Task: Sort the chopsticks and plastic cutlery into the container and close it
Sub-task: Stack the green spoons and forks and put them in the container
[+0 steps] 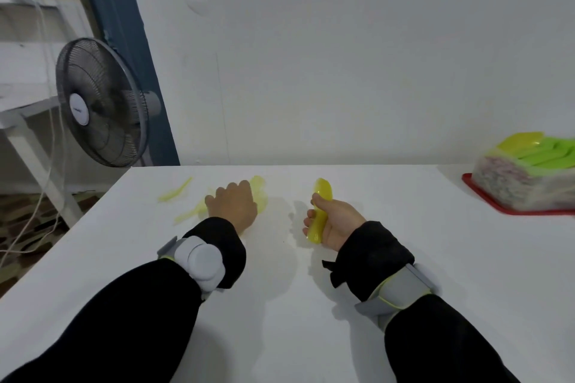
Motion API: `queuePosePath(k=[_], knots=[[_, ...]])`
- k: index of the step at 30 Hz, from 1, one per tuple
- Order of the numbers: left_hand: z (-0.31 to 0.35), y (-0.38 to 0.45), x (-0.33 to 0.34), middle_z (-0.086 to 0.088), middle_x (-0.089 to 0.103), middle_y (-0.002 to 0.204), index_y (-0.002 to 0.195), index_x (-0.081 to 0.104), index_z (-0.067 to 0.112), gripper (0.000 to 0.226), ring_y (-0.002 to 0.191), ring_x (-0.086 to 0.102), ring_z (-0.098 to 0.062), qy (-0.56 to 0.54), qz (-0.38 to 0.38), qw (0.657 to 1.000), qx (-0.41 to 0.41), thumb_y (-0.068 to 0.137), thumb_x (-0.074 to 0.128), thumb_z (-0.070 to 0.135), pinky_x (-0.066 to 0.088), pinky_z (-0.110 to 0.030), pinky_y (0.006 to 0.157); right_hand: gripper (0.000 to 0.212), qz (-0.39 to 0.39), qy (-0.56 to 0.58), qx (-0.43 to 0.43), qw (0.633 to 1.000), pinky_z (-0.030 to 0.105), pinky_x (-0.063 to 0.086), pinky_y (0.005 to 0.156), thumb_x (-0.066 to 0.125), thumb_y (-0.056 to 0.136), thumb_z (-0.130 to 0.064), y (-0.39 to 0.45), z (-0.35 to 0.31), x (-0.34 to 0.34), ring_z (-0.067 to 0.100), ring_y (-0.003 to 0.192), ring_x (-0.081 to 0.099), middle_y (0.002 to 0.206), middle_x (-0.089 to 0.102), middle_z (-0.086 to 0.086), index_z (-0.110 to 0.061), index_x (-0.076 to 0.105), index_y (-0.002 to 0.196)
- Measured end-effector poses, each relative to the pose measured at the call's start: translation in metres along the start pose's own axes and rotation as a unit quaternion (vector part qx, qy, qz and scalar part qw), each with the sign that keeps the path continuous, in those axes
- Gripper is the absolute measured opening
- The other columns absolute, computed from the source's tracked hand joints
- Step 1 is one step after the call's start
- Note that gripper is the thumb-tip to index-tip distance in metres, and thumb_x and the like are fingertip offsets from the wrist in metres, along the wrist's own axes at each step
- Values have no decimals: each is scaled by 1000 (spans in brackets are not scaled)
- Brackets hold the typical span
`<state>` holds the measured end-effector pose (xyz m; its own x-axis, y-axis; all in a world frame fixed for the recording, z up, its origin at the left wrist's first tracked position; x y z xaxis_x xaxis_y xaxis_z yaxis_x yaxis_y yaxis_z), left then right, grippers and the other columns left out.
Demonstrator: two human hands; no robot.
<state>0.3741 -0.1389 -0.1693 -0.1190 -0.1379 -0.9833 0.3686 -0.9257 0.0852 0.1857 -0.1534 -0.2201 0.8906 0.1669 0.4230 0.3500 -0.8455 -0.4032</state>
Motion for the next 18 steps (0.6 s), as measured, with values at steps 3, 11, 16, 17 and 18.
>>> queuePosePath(k=[3, 11, 16, 17, 18], knots=[[0, 3, 6, -5, 62, 110, 110, 54, 15, 23, 104, 52, -28, -22, 31, 999, 12, 91, 43, 11, 33, -36, 90, 18, -13, -2, -2, 1000, 32, 45, 58, 56, 93, -25, 1, 0, 7, 21, 57, 50, 67, 48, 5, -11, 48, 87], [49, -13, -2, -5, 62, 77, 83, 59, 14, 12, 61, 53, -14, -475, -29, 879, 5, 78, 65, 6, 36, -21, 52, 18, -15, 1, -25, 1000, 35, 44, 60, 49, 97, -24, 6, -2, 10, 24, 63, 50, 75, 49, 9, -7, 50, 91], [85, -24, -4, -1, 54, 59, 75, 60, 11, 18, 51, 52, -17, -452, -37, 889, 59, 77, 50, -4, 44, -21, 44, 25, -91, 29, -44, 994, 33, 51, 63, 41, 100, -19, 5, -7, 23, 23, 72, 63, 88, 62, 11, -1, 56, 110], [90, -23, -3, -1, 54, 59, 77, 61, 11, 20, 51, 53, -18, -441, -37, 894, 71, 77, 48, -5, 46, -22, 45, 24, -89, 35, -50, 994, 34, 52, 66, 41, 100, -16, 5, -9, 21, 24, 75, 62, 91, 63, 13, -1, 56, 111], [92, -23, -2, -2, 55, 60, 78, 63, 11, 22, 52, 54, -19, -440, -41, 893, 82, 77, 47, -4, 47, -23, 47, 22, -79, 39, -55, 995, 34, 53, 66, 41, 100, -13, 5, -9, 19, 24, 75, 62, 92, 62, 14, 0, 55, 111]])
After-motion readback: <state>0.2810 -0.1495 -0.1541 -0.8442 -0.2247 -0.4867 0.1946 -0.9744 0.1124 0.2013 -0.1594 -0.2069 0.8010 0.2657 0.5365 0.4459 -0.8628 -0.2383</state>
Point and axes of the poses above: each hand's wrist, its own y-axis towards the middle knuckle, its own x-axis out of the palm, z = x × y, the point moved 9 cm from there along y, towards the middle knuckle
